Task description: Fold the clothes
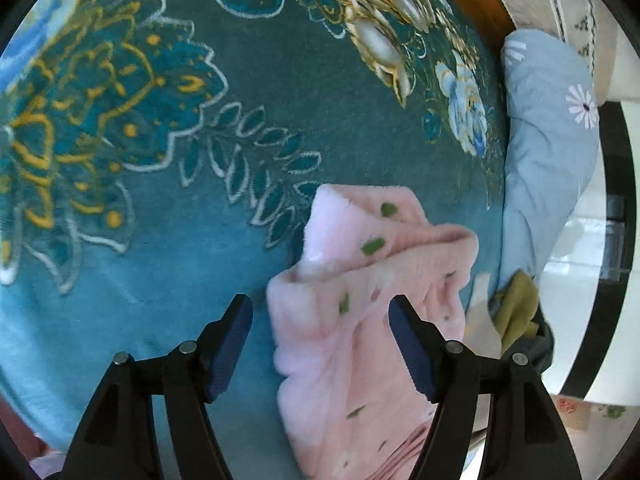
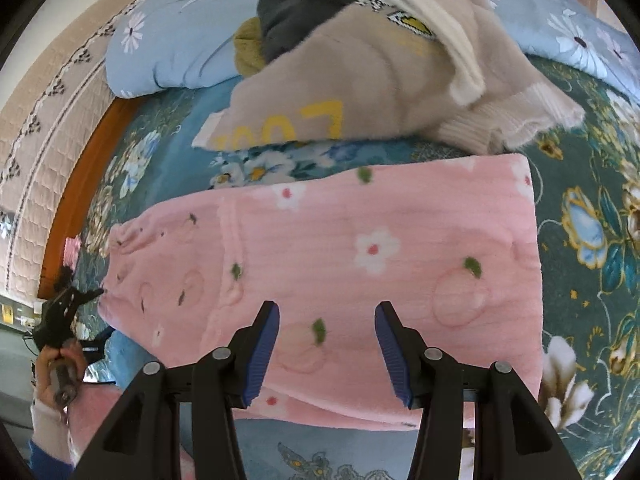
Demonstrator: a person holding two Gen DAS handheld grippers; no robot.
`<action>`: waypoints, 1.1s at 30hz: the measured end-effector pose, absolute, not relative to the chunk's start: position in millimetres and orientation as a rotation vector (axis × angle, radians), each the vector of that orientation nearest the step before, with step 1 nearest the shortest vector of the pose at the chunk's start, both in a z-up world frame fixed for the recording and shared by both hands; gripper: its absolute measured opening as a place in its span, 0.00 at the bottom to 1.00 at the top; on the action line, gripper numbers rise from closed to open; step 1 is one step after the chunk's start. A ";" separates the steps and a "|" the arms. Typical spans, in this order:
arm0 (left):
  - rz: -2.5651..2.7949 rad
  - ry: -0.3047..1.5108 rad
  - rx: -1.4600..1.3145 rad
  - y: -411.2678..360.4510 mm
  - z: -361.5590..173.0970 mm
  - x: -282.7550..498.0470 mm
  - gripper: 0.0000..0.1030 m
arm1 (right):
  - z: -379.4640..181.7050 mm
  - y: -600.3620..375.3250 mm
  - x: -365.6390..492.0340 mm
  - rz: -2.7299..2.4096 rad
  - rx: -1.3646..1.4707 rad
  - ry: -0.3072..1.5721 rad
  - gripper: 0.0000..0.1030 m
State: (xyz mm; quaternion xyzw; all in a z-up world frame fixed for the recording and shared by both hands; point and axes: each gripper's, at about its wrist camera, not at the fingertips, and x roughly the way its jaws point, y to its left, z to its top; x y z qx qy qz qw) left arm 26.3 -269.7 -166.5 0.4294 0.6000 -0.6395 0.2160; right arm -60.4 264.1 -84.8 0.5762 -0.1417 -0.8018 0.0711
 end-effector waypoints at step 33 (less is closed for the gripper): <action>-2.726 0.969 1.171 -75.6 61.5 -59.6 0.18 | -36.2 349.3 32.1 -2.589 1.538 -0.715 0.52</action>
